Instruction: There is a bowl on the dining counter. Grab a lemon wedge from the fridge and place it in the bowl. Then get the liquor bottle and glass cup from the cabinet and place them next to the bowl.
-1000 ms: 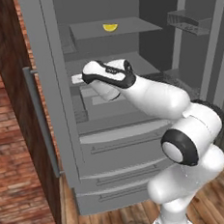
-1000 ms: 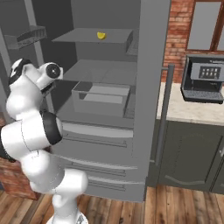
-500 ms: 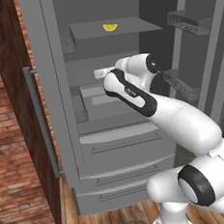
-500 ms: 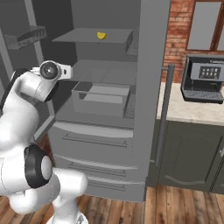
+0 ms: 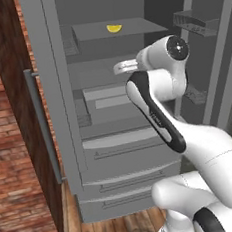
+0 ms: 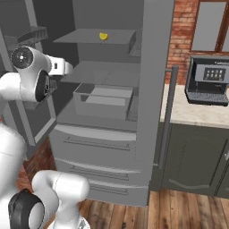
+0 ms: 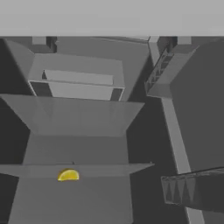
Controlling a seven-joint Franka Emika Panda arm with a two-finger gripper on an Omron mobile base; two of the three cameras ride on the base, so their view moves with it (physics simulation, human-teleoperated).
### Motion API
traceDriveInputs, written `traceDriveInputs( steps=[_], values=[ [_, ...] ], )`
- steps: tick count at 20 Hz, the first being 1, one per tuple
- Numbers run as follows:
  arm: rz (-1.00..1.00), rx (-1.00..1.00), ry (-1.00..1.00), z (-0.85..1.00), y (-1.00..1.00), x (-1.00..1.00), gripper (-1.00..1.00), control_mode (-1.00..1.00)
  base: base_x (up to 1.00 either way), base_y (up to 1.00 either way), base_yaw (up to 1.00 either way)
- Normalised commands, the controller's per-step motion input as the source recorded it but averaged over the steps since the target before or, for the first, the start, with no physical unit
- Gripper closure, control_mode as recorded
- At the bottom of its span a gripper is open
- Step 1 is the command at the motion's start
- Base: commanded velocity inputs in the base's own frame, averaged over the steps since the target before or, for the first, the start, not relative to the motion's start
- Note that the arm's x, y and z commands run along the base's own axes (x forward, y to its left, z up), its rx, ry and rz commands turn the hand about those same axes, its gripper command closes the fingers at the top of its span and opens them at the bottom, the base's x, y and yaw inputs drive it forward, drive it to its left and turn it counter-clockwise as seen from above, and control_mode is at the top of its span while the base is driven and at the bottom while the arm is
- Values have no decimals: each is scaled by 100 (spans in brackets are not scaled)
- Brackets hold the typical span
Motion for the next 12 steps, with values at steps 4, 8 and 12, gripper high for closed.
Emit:
traceDriveInputs(
  steps=[4,8,12],
  values=[
    [-10,-9,18,14,-41,-93,-100,-100,0,0,0],
    [-6,-2,19,0,-20,-82,-100,-100,0,0,0],
    [-3,0,6,0,-16,-99,-100,-100,0,0,0]
  ],
)
